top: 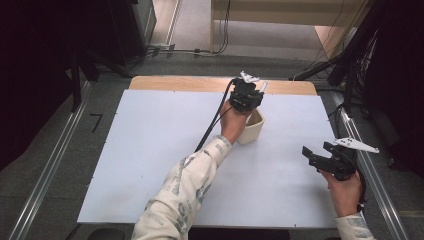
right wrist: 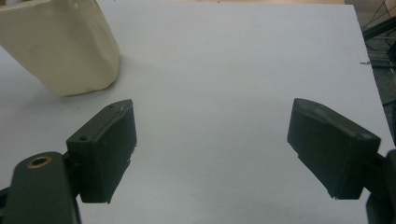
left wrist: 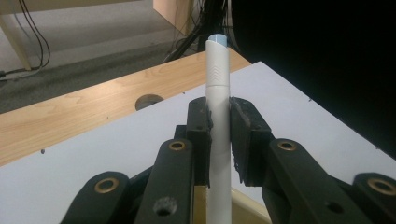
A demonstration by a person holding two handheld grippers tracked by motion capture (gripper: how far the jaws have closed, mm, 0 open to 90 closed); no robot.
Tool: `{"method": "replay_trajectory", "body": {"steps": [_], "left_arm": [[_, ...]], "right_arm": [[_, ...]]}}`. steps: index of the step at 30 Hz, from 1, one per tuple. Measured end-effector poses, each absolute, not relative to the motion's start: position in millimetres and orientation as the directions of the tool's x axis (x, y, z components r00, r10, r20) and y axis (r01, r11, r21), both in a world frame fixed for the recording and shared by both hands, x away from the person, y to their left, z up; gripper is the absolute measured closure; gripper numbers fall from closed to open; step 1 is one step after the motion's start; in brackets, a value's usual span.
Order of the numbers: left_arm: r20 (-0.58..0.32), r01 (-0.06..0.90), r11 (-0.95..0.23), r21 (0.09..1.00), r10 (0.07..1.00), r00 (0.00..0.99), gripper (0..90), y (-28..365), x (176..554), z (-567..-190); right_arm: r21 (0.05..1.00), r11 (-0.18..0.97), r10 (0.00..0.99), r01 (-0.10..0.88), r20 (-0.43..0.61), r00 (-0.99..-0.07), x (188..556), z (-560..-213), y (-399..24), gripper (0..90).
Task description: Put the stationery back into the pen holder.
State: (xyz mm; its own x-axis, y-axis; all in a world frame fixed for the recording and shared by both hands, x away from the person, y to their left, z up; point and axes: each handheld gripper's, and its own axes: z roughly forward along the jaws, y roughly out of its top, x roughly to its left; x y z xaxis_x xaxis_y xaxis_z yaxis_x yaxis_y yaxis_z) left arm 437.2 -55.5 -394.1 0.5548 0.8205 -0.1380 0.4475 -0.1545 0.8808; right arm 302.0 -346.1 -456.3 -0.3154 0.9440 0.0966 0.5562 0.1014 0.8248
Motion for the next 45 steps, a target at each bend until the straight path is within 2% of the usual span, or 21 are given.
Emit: {"method": "replay_trajectory", "body": {"steps": [3, 5, 7, 11, 16, 32, 45], "left_arm": [[-0.138, 0.449, -0.157, 0.88, 0.819, 0.558, 77.5, -54.7, 436.1, -395.2], [-0.15, 0.461, -0.158, 0.873, 0.813, 0.563, 57.8, -54.7, 435.8, -395.5], [-0.141, 0.468, -0.17, 0.867, 0.817, 0.559, 46.7, -54.6, 435.1, -396.0], [-0.13, 0.475, -0.183, 0.861, 0.823, 0.553, 34.1, -53.0, 432.6, -396.3], [-0.139, 0.478, -0.18, 0.859, 0.818, 0.558, 25.1, -49.4, 427.5, -395.3], [-0.12, 0.451, -0.174, 0.876, 0.825, 0.552, 17.3, -36.7, 418.3, -394.9], [-0.14, 0.439, -0.147, 0.886, 0.819, 0.557, 17.3, -20.1, 404.2, -397.9]], "right_arm": [[0.825, 0.103, 0.944, 0.556, 0.096, -0.317, 301.9, -456.5, -346.3, 13.8], [0.825, 0.103, 0.944, 0.556, 0.096, -0.316, 302.0, -456.5, -346.5, 13.8], [0.825, 0.104, 0.944, 0.555, 0.094, -0.317, 302.2, -456.8, -346.3, 13.8], [0.824, 0.102, 0.944, 0.557, 0.096, -0.316, 301.9, -456.6, -345.8, 13.8], [0.824, 0.105, 0.944, 0.557, 0.093, -0.316, 301.9, -456.8, -345.8, 13.8], [0.823, 0.107, 0.945, 0.558, 0.09, -0.314, 302.0, -457.5, -345.6, 13.8], [0.821, 0.106, 0.947, 0.56, 0.089, -0.31, 300.8, -457.6, -344.6, 13.8]]}}
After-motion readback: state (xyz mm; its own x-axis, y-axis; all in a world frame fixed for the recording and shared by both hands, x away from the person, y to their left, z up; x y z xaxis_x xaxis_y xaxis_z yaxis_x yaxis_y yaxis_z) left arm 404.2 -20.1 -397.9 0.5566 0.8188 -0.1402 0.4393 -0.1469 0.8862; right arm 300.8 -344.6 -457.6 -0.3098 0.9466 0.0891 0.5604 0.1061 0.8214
